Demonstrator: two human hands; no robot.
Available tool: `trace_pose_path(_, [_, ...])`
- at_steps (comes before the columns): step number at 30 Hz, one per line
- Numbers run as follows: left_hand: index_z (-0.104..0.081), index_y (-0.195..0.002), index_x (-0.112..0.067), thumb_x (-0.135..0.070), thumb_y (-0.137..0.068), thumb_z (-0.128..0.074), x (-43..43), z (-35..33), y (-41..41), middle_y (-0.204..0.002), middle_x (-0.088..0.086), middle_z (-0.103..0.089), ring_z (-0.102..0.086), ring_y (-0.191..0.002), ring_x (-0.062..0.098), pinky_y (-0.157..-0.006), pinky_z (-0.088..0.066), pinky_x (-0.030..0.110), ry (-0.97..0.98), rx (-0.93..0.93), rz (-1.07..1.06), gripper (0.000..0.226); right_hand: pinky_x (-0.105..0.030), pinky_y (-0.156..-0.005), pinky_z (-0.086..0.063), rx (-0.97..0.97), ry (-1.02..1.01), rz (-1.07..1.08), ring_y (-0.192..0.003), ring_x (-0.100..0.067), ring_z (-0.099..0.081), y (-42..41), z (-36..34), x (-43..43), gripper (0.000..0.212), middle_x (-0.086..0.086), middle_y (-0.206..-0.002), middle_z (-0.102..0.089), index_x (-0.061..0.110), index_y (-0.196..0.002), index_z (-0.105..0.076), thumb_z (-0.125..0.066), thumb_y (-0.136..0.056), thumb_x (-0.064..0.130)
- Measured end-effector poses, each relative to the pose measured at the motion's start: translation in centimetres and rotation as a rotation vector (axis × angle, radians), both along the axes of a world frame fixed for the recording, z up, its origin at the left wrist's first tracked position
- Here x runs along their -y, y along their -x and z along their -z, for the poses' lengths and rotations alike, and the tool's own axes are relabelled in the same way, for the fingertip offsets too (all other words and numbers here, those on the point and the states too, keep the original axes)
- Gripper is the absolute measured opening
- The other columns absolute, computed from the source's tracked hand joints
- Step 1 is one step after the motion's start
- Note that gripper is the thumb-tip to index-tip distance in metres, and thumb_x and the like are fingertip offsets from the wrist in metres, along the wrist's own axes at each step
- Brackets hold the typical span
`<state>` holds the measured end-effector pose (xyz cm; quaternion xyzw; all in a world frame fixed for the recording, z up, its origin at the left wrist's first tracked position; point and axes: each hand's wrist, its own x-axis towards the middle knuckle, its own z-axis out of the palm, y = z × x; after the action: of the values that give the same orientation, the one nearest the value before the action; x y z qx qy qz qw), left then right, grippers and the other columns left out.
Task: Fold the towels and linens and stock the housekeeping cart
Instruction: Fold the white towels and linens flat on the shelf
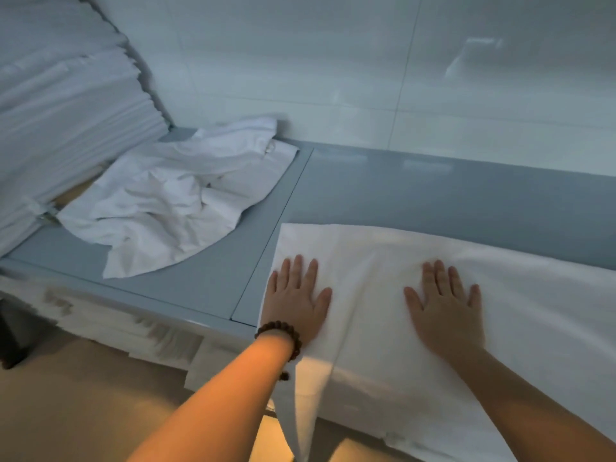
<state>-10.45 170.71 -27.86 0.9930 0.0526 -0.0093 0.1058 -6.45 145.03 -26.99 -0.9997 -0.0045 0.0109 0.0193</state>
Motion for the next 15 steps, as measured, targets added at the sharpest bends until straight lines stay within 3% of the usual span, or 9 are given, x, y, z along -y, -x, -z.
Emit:
trace_pose_path(7, [0.002, -0.153, -0.036, -0.06, -0.096, -0.017, -3.4, -0.8, -3.5, -0.162, -0.005, 0.009, 0.011, -0.148, 0.015, -0.12, 0.007, 0.039, -0.069, -0.053, 0.126, 0.065, -0.049, -0.118, 0.0, 0.016, 0.007, -0.014, -0.148, -0.017, 0.0, -0.2, 0.6, 0.3, 0.073, 0.004, -0.162, -0.001, 0.027, -0.153, -0.003, -0.008, -0.091, 0.065])
trace_pose_path(11, [-0.019, -0.151, -0.022, -0.048, -0.094, -0.028, 0.6, -1.8, -3.6, -0.16, 0.012, -0.012, -0.006, -0.148, 0.029, -0.119, 0.002, 0.051, -0.053, 0.002, -0.047, 0.064, -0.049, -0.118, -0.001, 0.014, 0.009, -0.006, -0.148, -0.018, 0.001, -0.1, 0.8, 0.1, 0.076, 0.003, -0.162, 0.0, 0.029, -0.153, -0.001, -0.004, -0.088, 0.067])
trace_pose_path(15, [-0.003, -0.153, -0.028, -0.065, -0.085, -0.009, 5.9, -0.5, -1.4, -0.161, 0.012, 0.006, 0.01, -0.147, 0.032, -0.113, 0.012, 0.057, -0.011, -0.033, 0.09, 0.078, -0.049, -0.118, 0.0, 0.006, 0.011, -0.004, -0.148, -0.018, 0.002, -0.2, 0.8, 0.2, 0.077, 0.004, -0.162, 0.002, 0.031, -0.153, 0.0, -0.002, -0.086, 0.068])
